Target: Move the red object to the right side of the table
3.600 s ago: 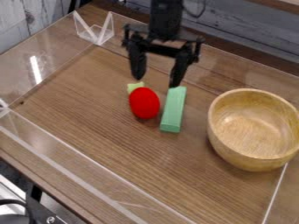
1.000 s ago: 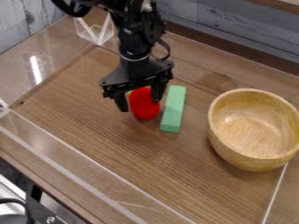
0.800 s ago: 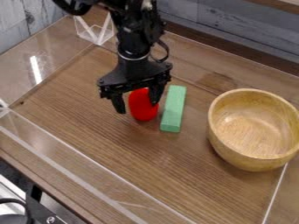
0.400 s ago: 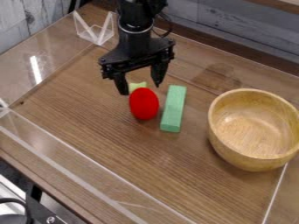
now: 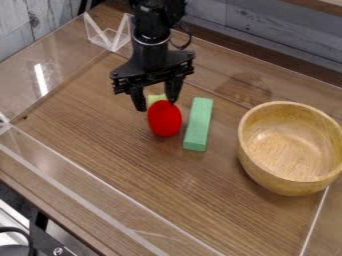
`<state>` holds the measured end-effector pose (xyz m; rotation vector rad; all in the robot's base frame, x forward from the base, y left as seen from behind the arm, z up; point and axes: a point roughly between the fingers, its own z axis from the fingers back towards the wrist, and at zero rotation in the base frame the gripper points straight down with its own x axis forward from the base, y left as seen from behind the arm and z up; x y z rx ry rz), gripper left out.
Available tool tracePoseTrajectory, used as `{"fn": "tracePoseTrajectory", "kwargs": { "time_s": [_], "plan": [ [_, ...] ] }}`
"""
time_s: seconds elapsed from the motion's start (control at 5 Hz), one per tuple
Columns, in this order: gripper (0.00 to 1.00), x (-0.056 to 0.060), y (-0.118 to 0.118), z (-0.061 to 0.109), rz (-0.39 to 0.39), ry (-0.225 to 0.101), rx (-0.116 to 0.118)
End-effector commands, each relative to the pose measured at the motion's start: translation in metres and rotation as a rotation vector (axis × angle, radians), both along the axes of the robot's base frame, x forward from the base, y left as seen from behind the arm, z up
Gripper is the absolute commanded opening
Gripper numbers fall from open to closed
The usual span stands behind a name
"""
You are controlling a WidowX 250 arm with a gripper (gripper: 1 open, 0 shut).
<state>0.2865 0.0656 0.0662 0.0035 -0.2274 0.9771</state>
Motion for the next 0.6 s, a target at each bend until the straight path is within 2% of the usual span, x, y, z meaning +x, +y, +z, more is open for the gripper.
{"fn": "tracePoseTrajectory", "kwargs": {
  "time_s": [0.0, 0.4],
  "plan": [
    [0.00, -0.010, 0.012, 0.008, -0.009, -0.044, 0.021],
    [0.00, -0.049, 0.026, -0.004, -0.087, -0.040, 0.050]
  ]
}}
